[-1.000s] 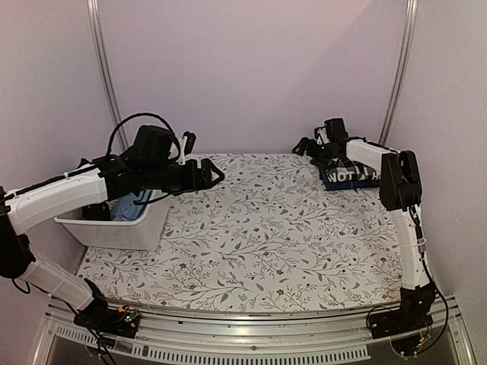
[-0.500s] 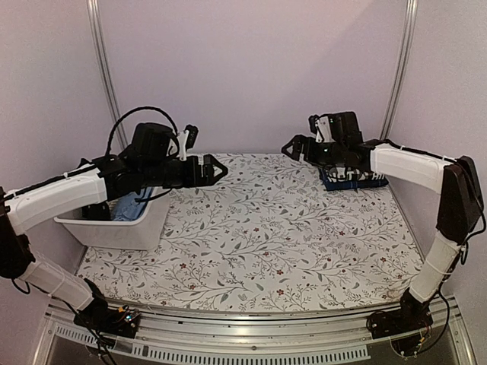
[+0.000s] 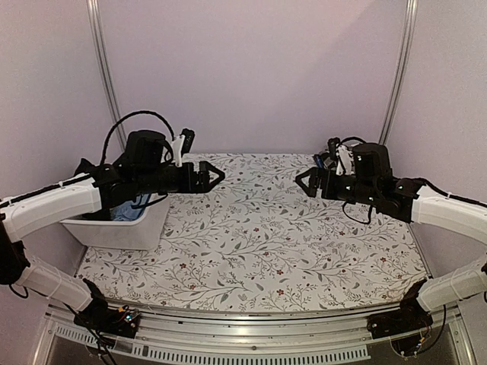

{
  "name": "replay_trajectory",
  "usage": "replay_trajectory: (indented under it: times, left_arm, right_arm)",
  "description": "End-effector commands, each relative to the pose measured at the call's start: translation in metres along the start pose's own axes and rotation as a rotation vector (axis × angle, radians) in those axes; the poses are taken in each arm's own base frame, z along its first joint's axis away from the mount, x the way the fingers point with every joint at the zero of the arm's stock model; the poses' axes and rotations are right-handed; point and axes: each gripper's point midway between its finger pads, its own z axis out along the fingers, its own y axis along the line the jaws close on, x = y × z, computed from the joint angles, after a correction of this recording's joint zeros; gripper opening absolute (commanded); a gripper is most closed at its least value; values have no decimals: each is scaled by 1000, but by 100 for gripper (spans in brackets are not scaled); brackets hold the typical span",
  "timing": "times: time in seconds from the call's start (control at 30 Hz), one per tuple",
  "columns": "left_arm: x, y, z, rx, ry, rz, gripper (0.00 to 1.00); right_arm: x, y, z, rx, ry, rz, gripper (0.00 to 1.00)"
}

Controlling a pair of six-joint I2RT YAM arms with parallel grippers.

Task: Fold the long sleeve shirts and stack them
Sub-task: Reset both arms

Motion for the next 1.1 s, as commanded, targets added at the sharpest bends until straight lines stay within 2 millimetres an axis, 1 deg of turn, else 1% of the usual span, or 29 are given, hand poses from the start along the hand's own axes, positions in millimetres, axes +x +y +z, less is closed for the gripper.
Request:
replay_trajectory:
  times: [0.0,0.17,0.33,0.5,0.6,0.77,1.07]
  left_arm:
    - [-6,2,-6,4,-47,25,100]
    - [-8,2,-9,10,-75,19,100]
    - [-12,4,-10,-14,-73,37,100]
    - [-13,4,-12,-14,-82,42,100]
    - [-14,3,-12,-9,-82,44,100]
    - [-17,2,-16,-9,-95,58,100]
    - [-23,2,-23,-20,-123,66,100]
  right_arm:
    - [-17,-9,-19,71,-85,-23,99]
    - [-35,-11,-37,89,-181,-30,99]
    - [-47,-14,-43,126,-222,-37,99]
    - [-55,-11,-47,120,-259,-41,99]
    - [-56,-10,-46,114,-260,-37,99]
    - [-54,-15,-47,127,-271,-24,99]
    - [-55,-13,-47,118,-274,-18,99]
